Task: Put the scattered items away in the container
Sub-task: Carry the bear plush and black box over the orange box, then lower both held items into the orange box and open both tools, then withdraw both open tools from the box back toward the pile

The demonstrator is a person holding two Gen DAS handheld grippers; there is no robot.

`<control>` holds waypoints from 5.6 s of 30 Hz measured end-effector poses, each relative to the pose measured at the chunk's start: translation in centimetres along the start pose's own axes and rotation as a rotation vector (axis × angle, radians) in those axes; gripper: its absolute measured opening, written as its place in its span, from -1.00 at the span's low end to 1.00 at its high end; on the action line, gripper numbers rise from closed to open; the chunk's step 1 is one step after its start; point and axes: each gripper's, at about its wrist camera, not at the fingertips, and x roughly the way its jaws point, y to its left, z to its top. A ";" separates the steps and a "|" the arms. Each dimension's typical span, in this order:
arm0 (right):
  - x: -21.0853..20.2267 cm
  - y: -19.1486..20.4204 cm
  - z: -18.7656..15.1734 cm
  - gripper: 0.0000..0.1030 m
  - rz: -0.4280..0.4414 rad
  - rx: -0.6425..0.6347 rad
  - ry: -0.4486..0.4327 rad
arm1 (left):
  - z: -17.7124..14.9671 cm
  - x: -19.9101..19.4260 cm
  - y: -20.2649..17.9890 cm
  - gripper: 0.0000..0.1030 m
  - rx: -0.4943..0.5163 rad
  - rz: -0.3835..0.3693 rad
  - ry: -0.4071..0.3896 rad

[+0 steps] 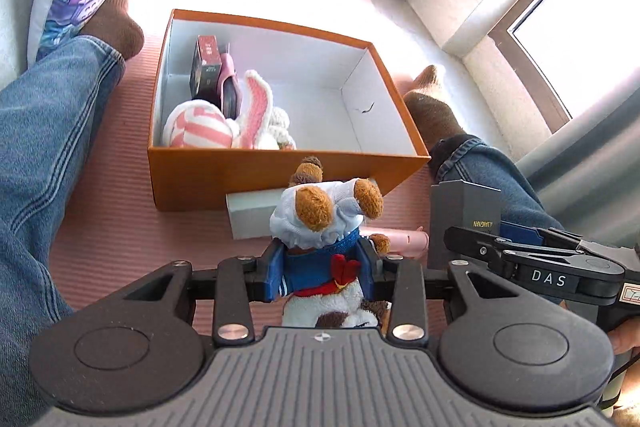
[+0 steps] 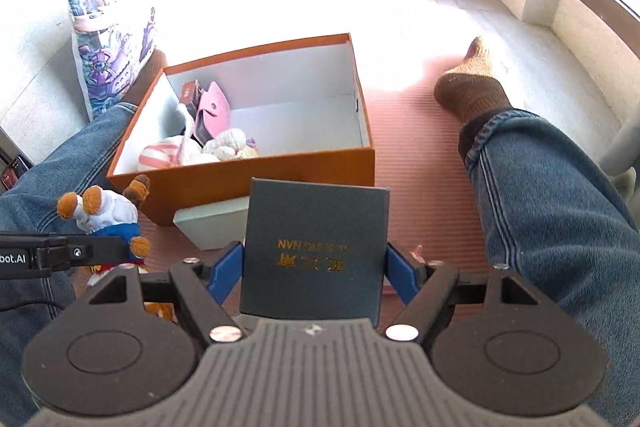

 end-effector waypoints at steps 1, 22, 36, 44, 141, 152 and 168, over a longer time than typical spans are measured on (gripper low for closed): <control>-0.1 0.2 0.5 0.50 0.011 -0.006 -0.011 | 0.6 -0.2 -0.2 -0.18 0.001 -0.007 -0.013; 8.5 3.1 10.8 0.50 0.089 -0.141 0.027 | 12.9 2.3 0.0 -0.18 0.102 0.072 -0.146; 16.8 3.0 11.2 0.50 0.050 -0.197 0.203 | 18.1 12.0 2.2 -0.18 0.095 0.085 -0.055; 19.1 3.3 10.5 0.51 0.019 -0.241 0.271 | 18.1 16.3 3.2 -0.18 0.098 0.107 0.020; 27.9 7.4 15.8 -0.05 0.271 0.129 0.271 | 14.5 11.7 11.1 -0.25 -0.011 0.181 -0.100; 25.0 6.8 16.2 -0.04 0.274 0.080 0.234 | 14.1 10.5 9.0 -0.25 0.060 0.206 -0.129; 11.4 7.5 10.9 0.16 0.198 -0.211 -0.013 | 8.7 4.6 2.6 -0.26 0.116 0.191 -0.192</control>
